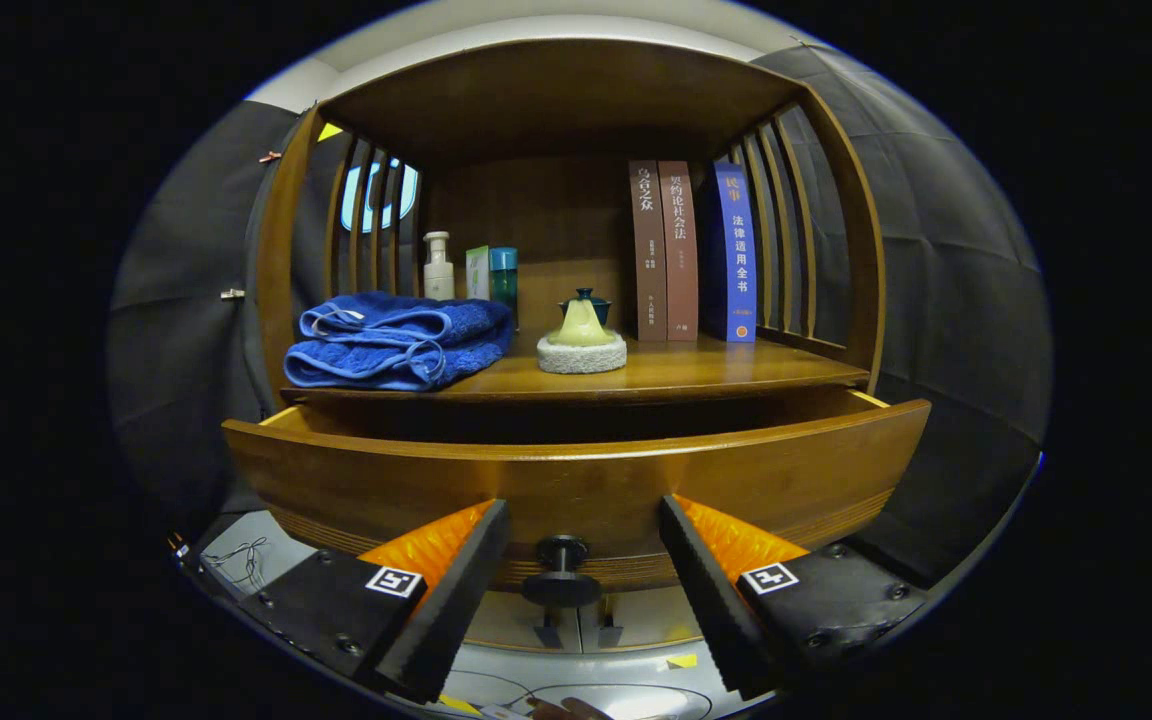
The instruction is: Pull open the drawer, take out the items inside it, and place them on the countertop above the cabinet.
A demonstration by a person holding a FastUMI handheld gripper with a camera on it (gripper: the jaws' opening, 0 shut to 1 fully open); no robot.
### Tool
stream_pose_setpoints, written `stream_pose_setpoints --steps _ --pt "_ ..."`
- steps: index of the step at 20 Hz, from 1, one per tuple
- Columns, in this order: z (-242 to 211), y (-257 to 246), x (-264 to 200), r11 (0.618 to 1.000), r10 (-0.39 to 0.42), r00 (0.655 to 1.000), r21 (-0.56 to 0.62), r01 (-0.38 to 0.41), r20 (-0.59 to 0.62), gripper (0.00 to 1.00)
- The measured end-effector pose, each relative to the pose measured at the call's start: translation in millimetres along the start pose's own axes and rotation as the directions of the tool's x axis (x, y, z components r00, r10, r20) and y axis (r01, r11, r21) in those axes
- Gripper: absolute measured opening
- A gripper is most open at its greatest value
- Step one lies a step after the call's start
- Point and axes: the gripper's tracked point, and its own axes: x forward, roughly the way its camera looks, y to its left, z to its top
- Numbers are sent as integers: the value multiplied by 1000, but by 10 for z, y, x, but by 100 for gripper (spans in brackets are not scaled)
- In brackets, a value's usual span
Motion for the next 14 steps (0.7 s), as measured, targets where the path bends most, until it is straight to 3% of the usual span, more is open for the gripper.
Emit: stream_pose_setpoints --steps 14 --pt "85 15 458 1000 -12 1000 1 12 8 100"
